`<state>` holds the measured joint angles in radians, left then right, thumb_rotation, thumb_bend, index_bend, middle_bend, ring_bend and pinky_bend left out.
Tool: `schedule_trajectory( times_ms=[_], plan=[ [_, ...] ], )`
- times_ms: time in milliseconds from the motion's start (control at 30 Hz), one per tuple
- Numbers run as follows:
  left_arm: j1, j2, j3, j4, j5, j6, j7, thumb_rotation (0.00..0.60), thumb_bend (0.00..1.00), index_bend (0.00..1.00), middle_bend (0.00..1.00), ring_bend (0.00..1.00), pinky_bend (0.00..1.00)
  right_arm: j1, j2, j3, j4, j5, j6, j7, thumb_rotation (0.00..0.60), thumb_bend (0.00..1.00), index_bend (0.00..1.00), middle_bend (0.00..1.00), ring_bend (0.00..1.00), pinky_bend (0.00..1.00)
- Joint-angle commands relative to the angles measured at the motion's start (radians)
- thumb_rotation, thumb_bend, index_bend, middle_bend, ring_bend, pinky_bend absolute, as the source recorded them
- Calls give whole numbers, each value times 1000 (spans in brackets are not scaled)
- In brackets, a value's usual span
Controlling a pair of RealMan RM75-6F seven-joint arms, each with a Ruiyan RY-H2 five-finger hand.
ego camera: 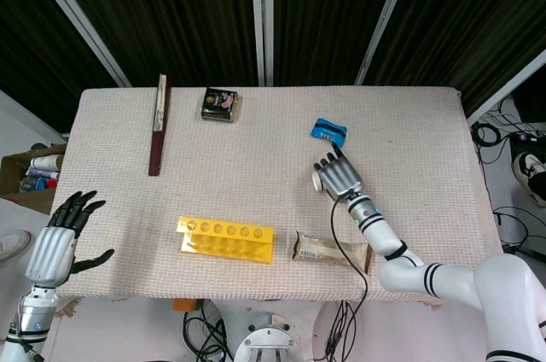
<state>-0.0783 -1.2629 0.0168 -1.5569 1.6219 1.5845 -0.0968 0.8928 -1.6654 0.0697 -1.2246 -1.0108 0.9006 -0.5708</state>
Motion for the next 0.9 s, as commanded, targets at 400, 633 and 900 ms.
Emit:
schedule_trajectory(
  times_ms=[400, 633, 900],
  plan=[
    [-17, -6, -7, -15, 3, -30, 15, 600, 61, 196, 99, 52, 164, -139, -60, 52, 186, -406, 102, 1373, 600, 341, 531, 378, 226, 124],
    [-25, -8, -11, -18, -2, -46, 20, 600, 61, 196, 99, 52, 164, -102, -201, 49, 413, -446, 27, 1724, 600, 342, 516, 349, 219, 125],
    [-26, -8, -11, -17, -8, -53, 19, 600, 61, 196, 99, 52, 163, -74, -271, 4, 557, -511, 13, 1825, 600, 320, 326, 259, 132, 71]
  ],
)
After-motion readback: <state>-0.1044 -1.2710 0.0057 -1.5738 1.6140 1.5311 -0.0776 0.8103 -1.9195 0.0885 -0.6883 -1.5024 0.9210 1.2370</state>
